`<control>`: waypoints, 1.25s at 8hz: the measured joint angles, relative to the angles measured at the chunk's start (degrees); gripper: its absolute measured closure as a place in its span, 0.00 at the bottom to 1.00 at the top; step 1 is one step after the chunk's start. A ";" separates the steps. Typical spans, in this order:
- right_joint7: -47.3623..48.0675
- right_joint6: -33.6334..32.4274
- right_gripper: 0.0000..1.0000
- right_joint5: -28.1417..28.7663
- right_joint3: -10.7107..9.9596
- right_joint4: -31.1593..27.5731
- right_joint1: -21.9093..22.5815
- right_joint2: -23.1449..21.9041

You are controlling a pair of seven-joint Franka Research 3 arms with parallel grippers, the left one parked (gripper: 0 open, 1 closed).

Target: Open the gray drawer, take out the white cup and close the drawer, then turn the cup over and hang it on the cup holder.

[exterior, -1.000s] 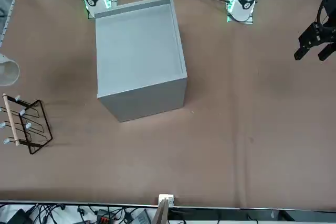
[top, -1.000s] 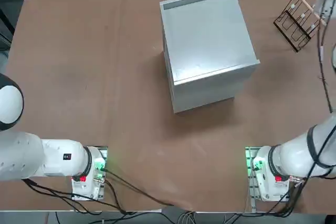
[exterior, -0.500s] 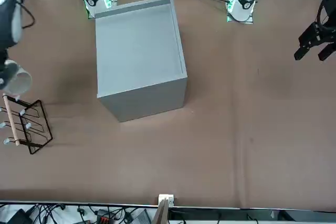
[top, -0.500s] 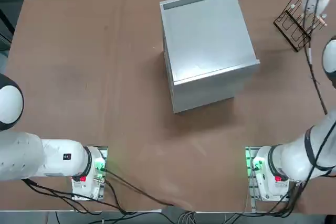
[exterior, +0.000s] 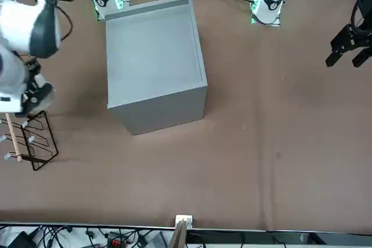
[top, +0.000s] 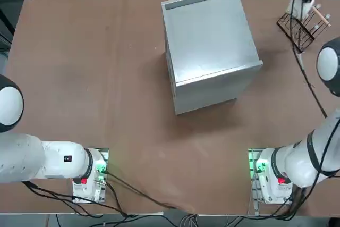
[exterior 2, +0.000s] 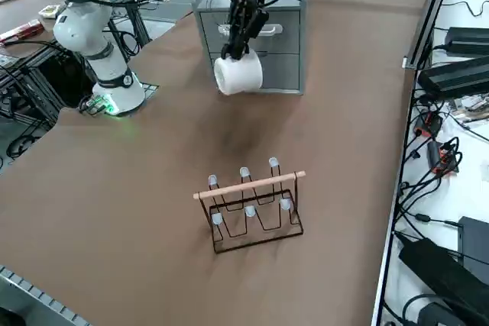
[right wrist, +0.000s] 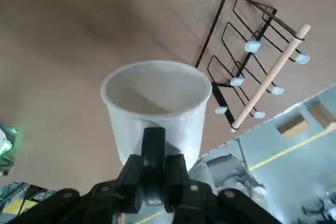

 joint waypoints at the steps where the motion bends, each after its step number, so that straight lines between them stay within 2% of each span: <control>1: 1.32 -0.02 0.80 -2.81 0.00 -0.88 1.54 0.47; 6: 3.91 -0.03 0.80 -19.97 -0.03 -9.70 5.96 2.39; 10: 4.22 -0.22 0.80 -26.21 -0.24 -14.28 6.27 2.46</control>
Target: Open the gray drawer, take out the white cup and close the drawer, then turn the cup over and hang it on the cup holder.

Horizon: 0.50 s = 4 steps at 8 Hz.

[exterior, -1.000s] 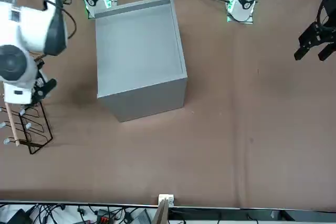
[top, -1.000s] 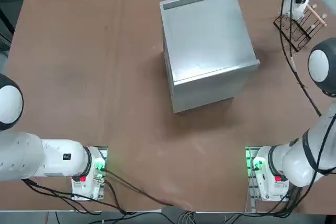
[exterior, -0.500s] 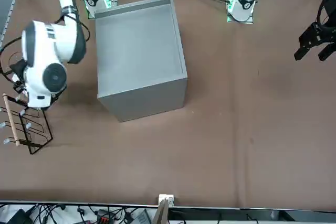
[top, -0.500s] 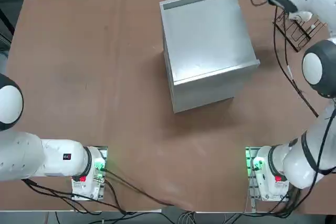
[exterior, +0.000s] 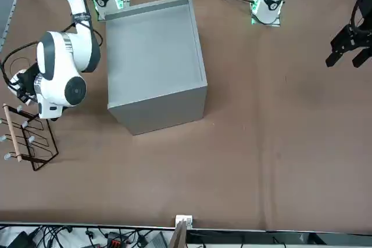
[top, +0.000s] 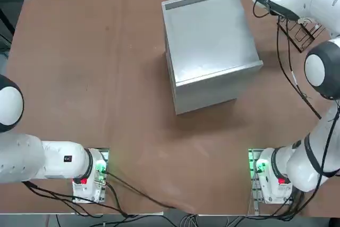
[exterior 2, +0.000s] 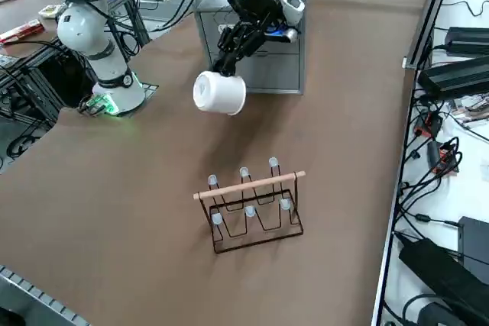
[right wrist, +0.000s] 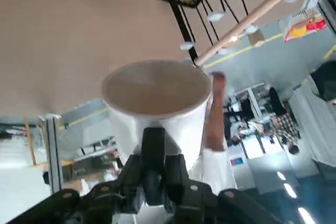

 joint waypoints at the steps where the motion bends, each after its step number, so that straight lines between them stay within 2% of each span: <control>1: 0.00 -0.02 0.80 -2.74 -0.04 -1.89 -0.01 0.04; 4: 0.09 -0.01 0.80 -9.59 -0.08 -6.10 0.04 0.68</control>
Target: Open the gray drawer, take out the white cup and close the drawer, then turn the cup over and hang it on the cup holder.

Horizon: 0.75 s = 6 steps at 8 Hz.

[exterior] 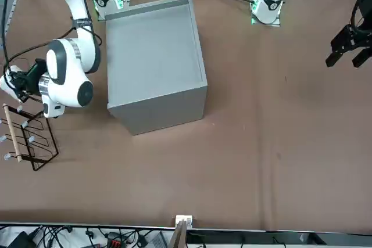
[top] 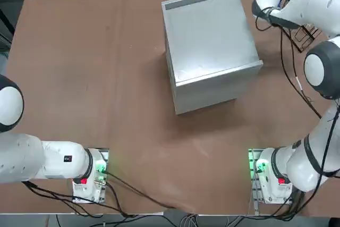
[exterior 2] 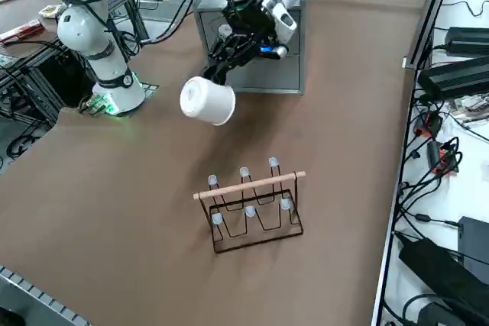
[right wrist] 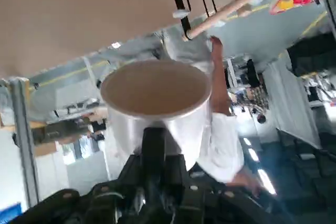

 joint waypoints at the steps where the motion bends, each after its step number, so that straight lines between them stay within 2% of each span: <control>1: 0.00 0.01 0.80 -2.20 0.00 -0.51 0.00 1.06; 6: 0.39 1.58 0.80 -15.38 -0.27 -1.86 -0.80 6.95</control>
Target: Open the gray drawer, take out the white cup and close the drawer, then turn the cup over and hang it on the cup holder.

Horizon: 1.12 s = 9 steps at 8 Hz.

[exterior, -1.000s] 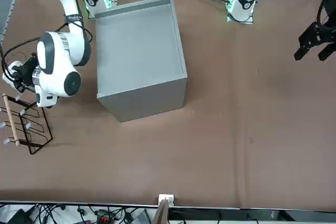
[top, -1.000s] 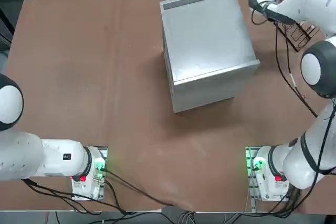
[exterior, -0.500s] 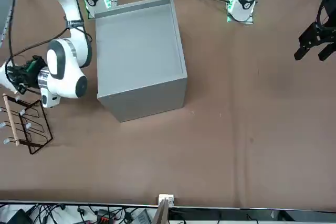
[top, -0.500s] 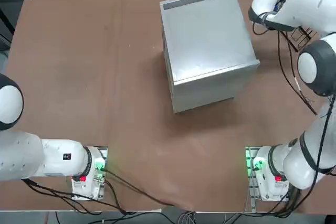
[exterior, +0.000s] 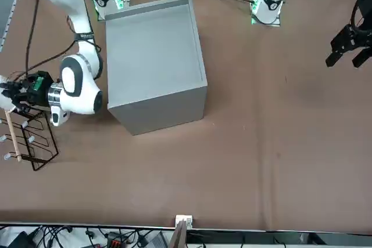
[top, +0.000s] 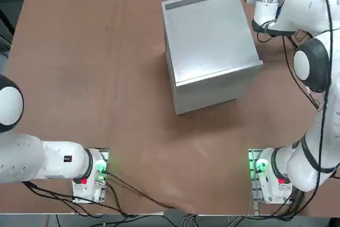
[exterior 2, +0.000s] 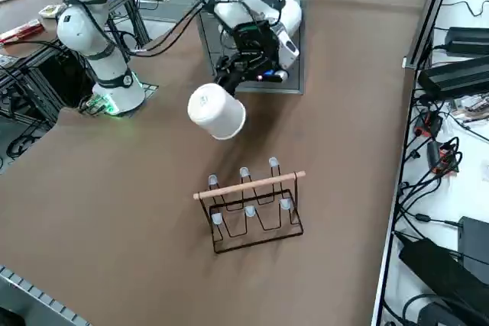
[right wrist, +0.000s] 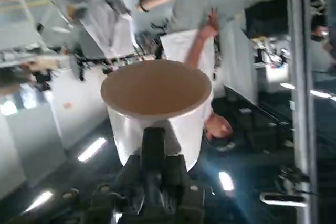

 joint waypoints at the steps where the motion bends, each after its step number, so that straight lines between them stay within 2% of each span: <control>1: 0.32 1.57 0.80 -1.79 -0.06 -0.09 -0.87 1.00; 4: 0.53 6.28 0.80 -3.69 -0.26 -0.50 -4.12 1.50; 7: 1.43 9.19 0.80 -5.74 -0.15 -3.68 -3.75 1.52; 9: 3.83 9.47 0.80 -9.54 -0.15 -5.30 -3.79 1.59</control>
